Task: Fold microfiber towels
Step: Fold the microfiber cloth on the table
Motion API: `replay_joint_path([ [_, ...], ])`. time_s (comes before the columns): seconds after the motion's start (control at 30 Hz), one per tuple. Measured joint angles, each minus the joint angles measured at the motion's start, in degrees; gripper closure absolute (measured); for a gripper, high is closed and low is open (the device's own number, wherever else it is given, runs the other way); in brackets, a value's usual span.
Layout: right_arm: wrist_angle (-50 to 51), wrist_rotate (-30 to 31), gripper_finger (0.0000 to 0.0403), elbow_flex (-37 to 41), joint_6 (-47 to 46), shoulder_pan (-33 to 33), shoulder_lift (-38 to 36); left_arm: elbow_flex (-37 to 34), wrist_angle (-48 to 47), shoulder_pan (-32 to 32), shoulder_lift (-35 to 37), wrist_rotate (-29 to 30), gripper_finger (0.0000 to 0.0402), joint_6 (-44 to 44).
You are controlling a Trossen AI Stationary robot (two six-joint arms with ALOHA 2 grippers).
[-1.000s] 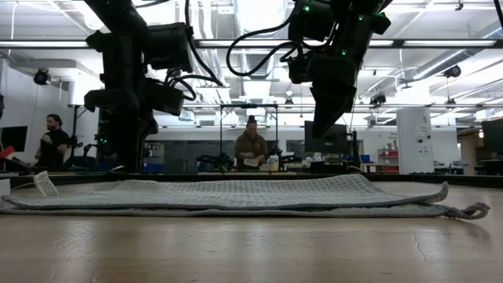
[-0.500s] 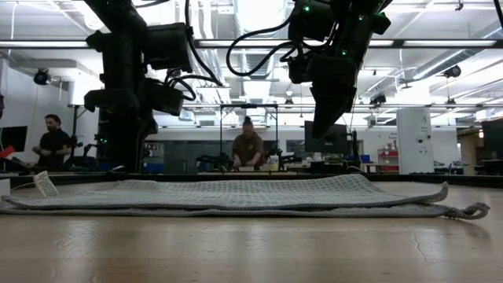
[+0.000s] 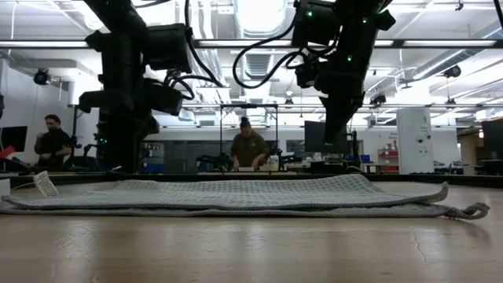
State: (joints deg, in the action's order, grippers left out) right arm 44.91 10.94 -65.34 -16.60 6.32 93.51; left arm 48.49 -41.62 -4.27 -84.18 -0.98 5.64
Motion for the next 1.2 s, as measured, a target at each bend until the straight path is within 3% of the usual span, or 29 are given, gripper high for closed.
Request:
replay_joint_path([
  [0.23, -0.1, 0.0, 0.0365, 0.0, 0.6, 0.0, -0.8, 0.0, 0.2, 0.0, 0.0, 0.0, 0.0348, -7.2],
  [0.53, -2.1, 0.0, 0.0365, 0.0, 3.5, 0.0, -7.9, 0.0, 1.2, 0.0, 0.0, 0.4, 0.0348, -7.2],
  [0.83, -16.2, -2.1, 0.0365, 5.0, 6.1, 0.0, -17.5, 0.0, 3.3, 0.0, 0.0, 1.1, 0.0348, -4.9],
  [1.2, -17.3, -2.0, 0.0365, 10.0, 1.5, 0.0, -22.0, 0.0, 4.7, 0.0, -0.1, 4.4, 0.0348, -3.4],
])
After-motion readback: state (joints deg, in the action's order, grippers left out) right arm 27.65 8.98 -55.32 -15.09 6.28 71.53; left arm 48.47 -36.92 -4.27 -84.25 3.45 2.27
